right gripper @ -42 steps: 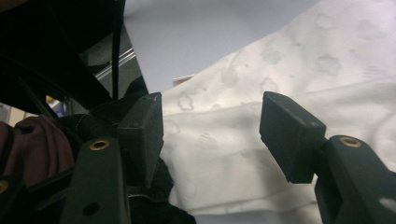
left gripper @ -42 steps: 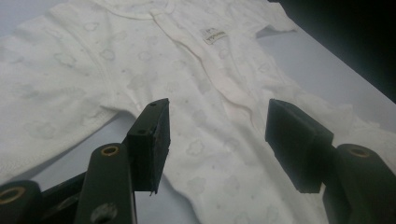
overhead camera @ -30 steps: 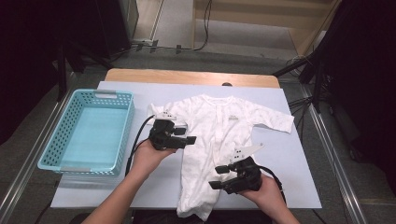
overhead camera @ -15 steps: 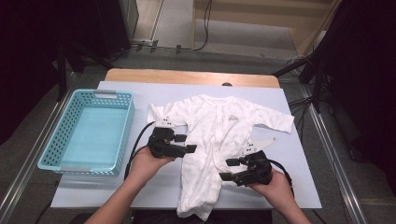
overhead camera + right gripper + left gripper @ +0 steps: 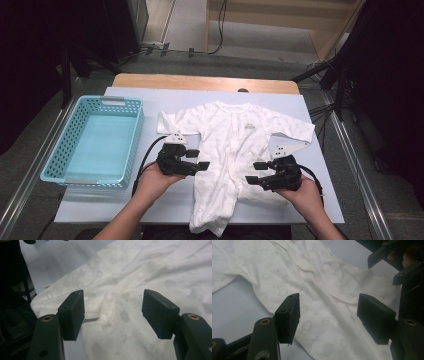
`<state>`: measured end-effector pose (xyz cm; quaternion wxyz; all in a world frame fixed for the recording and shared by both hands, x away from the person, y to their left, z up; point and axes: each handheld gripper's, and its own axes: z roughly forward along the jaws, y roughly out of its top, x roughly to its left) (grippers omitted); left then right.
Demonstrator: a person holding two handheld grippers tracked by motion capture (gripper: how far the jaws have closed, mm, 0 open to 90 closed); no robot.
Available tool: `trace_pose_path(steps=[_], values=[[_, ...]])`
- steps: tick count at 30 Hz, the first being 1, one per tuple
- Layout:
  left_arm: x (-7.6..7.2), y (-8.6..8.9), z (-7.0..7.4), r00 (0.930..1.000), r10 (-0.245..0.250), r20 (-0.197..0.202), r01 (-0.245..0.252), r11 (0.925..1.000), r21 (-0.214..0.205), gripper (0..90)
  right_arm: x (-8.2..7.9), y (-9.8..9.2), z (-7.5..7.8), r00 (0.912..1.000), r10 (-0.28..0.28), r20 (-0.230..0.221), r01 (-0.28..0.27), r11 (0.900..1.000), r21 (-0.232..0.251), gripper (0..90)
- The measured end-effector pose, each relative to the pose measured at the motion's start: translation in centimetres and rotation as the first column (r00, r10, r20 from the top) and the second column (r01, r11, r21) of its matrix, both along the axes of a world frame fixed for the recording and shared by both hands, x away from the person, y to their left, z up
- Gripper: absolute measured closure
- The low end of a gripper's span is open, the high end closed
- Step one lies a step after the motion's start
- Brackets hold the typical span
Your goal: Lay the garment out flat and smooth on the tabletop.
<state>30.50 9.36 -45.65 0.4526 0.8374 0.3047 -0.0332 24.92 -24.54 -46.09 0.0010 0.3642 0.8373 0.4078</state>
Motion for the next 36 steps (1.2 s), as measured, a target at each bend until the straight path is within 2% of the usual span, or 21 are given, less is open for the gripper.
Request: trace_pose_path(steps=[7,10,17,20,23,27,31,32,34,36], values=[[-0.1,-0.1,-0.2,1.0000,-0.004,-0.004,0.004,1.0000,-0.004,35.4,0.4,-1.6,-0.4,0.9992,-0.040,0.010,0.040,0.9989,-0.023,34.3],[-0.2,-0.2,-0.1,0.9999,-0.013,0.000,0.013,0.9999,-0.004,35.3,0.3,-1.9,-0.6,0.9989,-0.046,0.013,0.046,0.9984,-0.032,34.6],[-0.2,0.1,-0.1,0.9994,-0.028,-0.023,0.028,0.9995,-0.013,34.0,-0.2,-2.8,-1.4,0.9985,-0.050,0.023,0.051,0.9964,-0.067,37.0],[-0.2,0.3,0.0,0.9993,-0.028,-0.024,0.028,0.9996,-0.012,34.1,-0.1,-2.9,-2.0,0.9983,-0.055,0.019,0.056,0.9954,-0.077,38.4],[0.0,0.5,0.1,0.9995,-0.024,-0.022,0.023,0.9996,-0.018,34.1,0.2,-2.9,-2.9,0.9983,-0.043,0.039,0.046,0.9940,-0.099,39.6],[0.4,0.3,0.0,0.9994,-0.021,-0.026,0.021,0.9996,-0.017,34.0,0.4,-2.5,-3.8,0.9994,-0.029,0.019,0.030,0.9959,-0.085,41.7],[0.7,0.2,-0.1,0.9994,-0.020,-0.028,0.020,0.9997,-0.014,34.1,0.2,-1.8,-4.6,0.9999,-0.007,0.014,0.008,0.9901,-0.140,43.5],[0.7,0.2,-0.1,0.9994,-0.019,-0.029,0.018,0.9997,-0.015,34.0,0.1,-1.6,-5.0,0.9998,-0.003,0.022,0.006,0.9864,-0.164,44.9],[0.8,0.1,-0.1,0.9994,-0.016,-0.031,0.016,0.9997,-0.017,34.1,-0.2,-1.4,-5.2,0.9981,-0.004,0.061,0.015,0.9840,-0.178,49.5],[0.8,0.1,-0.1,0.9995,-0.015,-0.028,0.014,0.9998,-0.017,34.1,-0.6,-1.0,-5.1,0.9951,-0.039,0.091,0.057,0.9757,-0.212,61.2]])
